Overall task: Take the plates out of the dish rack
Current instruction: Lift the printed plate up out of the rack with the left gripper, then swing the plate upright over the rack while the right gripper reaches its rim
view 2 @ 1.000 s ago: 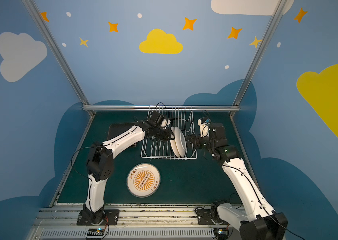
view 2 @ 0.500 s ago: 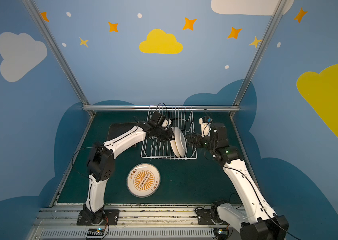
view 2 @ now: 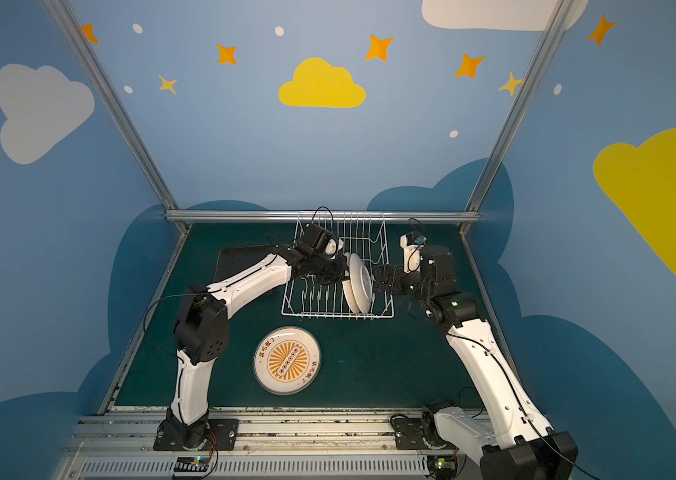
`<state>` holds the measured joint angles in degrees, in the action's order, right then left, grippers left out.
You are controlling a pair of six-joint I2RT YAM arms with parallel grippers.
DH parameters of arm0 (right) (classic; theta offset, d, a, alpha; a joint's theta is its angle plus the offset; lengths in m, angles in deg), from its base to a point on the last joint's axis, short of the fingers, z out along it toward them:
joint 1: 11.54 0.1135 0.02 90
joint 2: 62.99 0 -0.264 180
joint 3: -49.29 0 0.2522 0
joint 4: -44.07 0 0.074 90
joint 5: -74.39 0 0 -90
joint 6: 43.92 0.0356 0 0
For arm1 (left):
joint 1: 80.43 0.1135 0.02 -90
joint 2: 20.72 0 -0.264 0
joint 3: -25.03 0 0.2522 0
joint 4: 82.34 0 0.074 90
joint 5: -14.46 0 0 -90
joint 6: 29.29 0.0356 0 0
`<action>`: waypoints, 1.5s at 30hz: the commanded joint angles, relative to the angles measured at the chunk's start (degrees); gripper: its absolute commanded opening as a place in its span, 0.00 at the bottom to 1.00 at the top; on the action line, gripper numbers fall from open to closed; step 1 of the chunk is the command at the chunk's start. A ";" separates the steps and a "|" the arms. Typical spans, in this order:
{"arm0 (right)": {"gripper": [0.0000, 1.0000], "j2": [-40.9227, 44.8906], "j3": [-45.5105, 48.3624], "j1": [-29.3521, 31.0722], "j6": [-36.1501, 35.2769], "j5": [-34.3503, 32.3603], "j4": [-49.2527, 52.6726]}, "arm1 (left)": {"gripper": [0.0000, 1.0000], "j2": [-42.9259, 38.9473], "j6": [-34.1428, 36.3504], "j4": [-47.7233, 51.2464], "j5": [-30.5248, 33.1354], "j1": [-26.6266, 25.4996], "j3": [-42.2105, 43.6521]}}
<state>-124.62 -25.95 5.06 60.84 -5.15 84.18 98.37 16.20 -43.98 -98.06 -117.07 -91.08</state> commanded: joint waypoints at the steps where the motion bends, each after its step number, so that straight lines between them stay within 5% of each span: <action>1: 0.93 1.26 0.21 -0.15 0.37 -0.89 -1.44 | 0.03 -3.41 -0.40 -0.09 0.40 0.47 1.37; 41: 0.93 -5.48 -3.34 -0.08 5.86 0.97 -4.69 | 0.03 -27.03 -2.62 -6.75 1.02 9.23 15.46; 45: 0.93 -5.59 -4.29 -0.05 7.68 0.10 -3.77 | 0.03 -28.49 3.00 -7.26 -0.10 9.79 15.18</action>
<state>-130.15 -27.54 5.06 66.55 -4.21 80.00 72.55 14.93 -46.82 -97.08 -107.92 -75.26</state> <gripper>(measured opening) 0.933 0.085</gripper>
